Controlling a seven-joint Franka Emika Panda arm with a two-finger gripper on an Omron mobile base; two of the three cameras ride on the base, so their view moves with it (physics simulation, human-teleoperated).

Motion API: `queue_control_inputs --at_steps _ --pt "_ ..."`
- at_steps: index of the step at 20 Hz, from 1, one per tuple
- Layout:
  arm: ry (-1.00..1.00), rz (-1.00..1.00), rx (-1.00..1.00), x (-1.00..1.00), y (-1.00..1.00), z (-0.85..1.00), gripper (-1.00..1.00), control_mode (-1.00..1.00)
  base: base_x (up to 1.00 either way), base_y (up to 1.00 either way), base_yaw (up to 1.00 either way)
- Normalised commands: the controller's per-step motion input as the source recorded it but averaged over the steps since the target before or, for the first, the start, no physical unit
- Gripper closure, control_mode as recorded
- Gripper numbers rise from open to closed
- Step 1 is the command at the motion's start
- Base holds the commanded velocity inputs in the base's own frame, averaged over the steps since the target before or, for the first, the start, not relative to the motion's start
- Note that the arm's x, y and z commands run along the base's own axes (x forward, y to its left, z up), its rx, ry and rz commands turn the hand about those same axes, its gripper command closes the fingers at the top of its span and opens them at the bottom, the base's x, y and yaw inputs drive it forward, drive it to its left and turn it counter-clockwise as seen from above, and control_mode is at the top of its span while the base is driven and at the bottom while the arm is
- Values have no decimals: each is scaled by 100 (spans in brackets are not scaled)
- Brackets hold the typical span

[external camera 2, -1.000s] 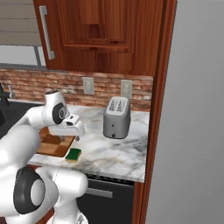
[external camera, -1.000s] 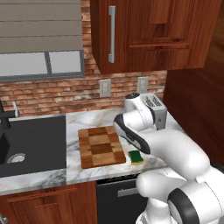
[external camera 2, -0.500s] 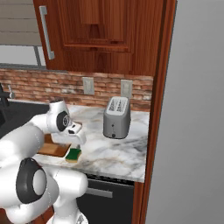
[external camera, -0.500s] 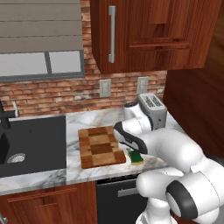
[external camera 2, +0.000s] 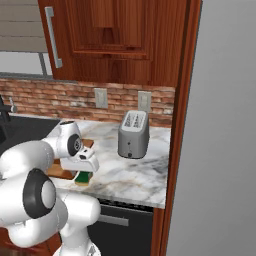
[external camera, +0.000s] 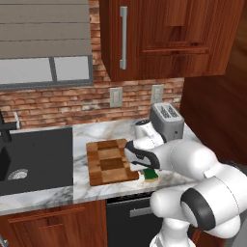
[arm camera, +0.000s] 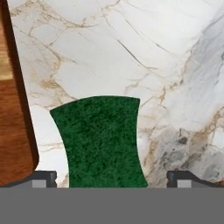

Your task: Pick up the sponge from the counter and clean the cutting board by briefly scrubbing or pressing down on the cutting board. Once finished, release the sponge.

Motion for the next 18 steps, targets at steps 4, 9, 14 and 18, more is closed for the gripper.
queue_control_inputs --at_steps 4,9,14,18 --pt "0 0 0 2 0 -12 -100 -100 0 0 0" --pt "0 0 1 3 0 -10 -100 -100 0 0 0" --pt "0 0 0 8 0 -9 -100 -100 0 0 0" --pt "0 0 1 10 0 -9 -100 -100 0 0 0"
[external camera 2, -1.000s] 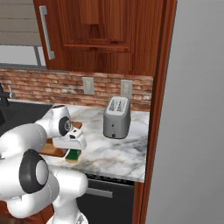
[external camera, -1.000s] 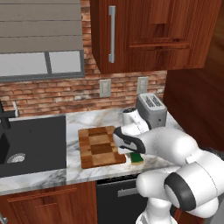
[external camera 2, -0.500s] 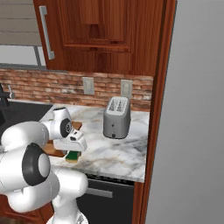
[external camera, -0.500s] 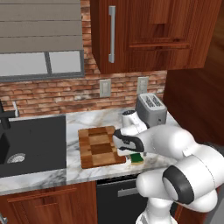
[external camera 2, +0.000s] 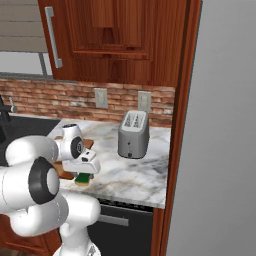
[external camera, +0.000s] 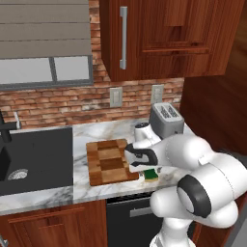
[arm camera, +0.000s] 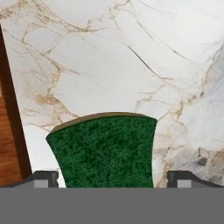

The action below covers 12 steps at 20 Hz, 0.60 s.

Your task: Pick up the sponge from the counter and clean the cutting board by briefly scrubbing or pressing down on the cutting board. Once finished, release the sponge.

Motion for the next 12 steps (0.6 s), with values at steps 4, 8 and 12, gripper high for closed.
queue_control_inputs --at_steps 4,8,12 --pt "0 0 1 12 0 -10 -100 -100 0 0 0" --pt "0 0 0 10 0 -16 -100 -100 0 0 0" --pt "1 0 0 1 0 -26 100 -100 0 0 0"
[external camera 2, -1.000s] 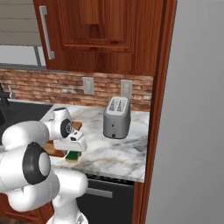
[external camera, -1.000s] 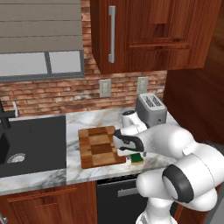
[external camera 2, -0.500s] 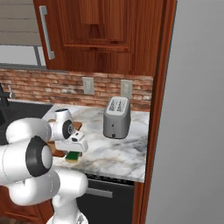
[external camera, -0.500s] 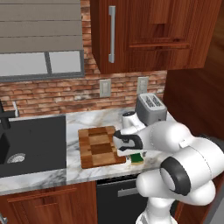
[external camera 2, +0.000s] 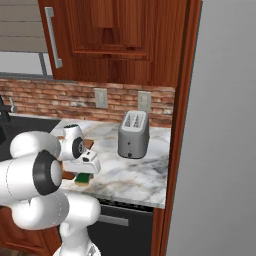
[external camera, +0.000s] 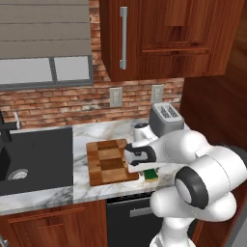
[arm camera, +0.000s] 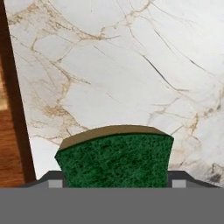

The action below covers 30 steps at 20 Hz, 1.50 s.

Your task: Pick up the sponge from the counter and clean the cutting board by briefly scrubbing or pressing down on the cutting board. Once finished, release the sponge.

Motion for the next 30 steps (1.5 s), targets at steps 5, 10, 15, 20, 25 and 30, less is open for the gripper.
queue_control_inputs --at_steps 5,10,15,20,25,30 --pt "4 0 -1 0 0 -9 100 -100 0 0 0" --pt "1 0 -1 -6 -4 -3 100 -100 0 0 0" --pt "-15 0 0 -32 -5 44 100 -100 0 0 0" --pt "-21 0 0 -30 0 87 100 -100 0 0 0" --pt "-3 11 0 -1 20 46 100 -100 0 0 0" --pt "0 32 -6 0 32 11 100 -100 0 0 0"
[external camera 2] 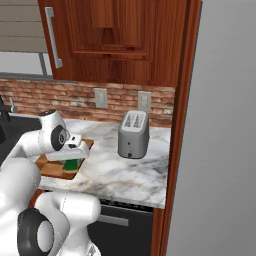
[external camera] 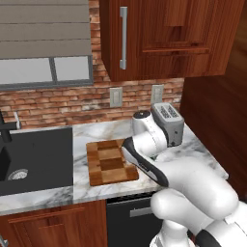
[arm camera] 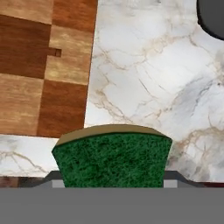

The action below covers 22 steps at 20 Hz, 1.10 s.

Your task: Pick up the sponge from the counter and clean the cutting board by briefly scrubbing or pressing down on the cutting board. Once finished, release the sponge.

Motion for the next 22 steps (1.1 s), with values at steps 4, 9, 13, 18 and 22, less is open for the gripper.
queue_control_inputs --at_steps 4,9,13,18,22 --pt "0 46 -3 0 20 2 100 -100 0 0 0" --pt "0 48 -1 0 1 -2 100 -100 0 0 0" --pt "0 48 -4 3 0 -15 100 -100 0 0 0" --pt "3 49 -6 1 13 -16 100 -100 0 0 0" --pt "8 52 -3 4 21 -15 100 -100 0 0 0"
